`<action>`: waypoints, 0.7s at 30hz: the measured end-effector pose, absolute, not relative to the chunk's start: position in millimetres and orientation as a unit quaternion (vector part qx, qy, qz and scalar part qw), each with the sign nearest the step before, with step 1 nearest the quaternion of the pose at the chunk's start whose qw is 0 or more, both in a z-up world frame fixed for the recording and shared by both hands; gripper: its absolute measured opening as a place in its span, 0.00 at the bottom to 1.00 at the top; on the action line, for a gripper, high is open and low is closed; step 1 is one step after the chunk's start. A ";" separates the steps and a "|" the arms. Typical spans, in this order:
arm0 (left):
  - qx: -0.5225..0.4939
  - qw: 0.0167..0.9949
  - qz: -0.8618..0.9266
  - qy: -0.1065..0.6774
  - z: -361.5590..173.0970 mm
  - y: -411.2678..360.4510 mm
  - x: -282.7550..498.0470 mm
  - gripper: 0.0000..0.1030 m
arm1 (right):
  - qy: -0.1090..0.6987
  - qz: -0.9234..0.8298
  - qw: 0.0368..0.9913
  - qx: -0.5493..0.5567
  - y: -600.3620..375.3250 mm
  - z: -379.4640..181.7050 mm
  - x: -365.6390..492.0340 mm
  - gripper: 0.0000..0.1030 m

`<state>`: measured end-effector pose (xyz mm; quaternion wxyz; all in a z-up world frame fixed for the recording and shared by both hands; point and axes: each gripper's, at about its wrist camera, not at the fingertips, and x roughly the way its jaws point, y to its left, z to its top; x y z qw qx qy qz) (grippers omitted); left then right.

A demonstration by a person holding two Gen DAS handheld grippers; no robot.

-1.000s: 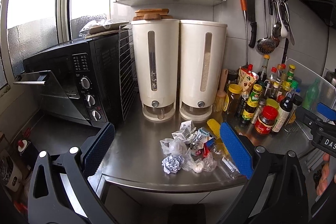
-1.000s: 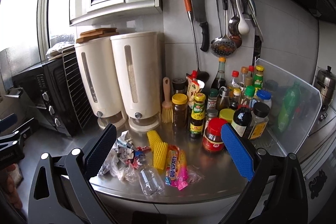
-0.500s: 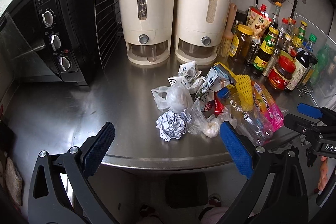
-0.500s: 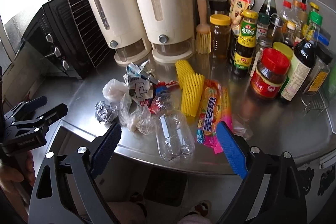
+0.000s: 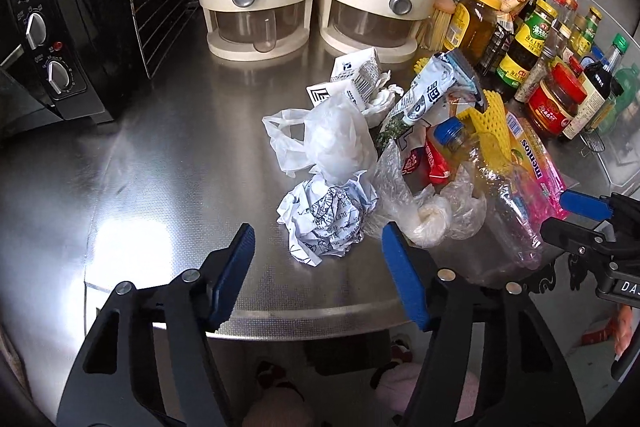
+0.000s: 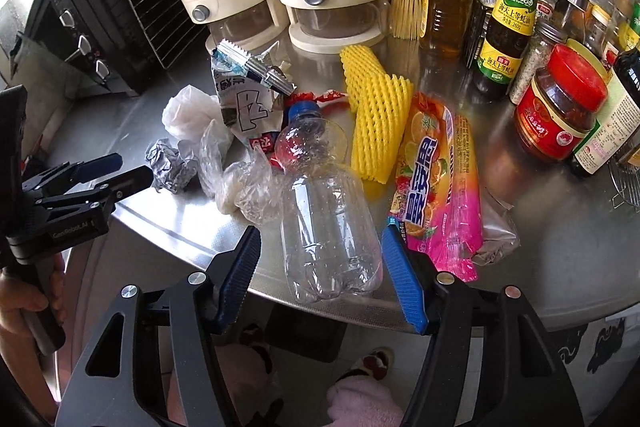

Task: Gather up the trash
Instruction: 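Grasp the crumpled paper with the left tool while the right tool grasps the empty plastic bottle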

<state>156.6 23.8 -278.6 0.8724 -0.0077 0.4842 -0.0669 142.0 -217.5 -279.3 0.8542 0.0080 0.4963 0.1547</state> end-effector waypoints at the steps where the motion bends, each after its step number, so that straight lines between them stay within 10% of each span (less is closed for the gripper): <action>1: -0.008 0.871 -0.068 0.487 -281.5 23.4 159.6 0.59 | 0.499 0.156 0.852 0.008 -217.2 -281.8 143.5 0.62; 21: -0.014 0.866 -0.080 0.494 -305.0 18.7 176.8 0.43 | 0.501 0.162 0.850 0.000 -210.3 -300.5 156.6 0.60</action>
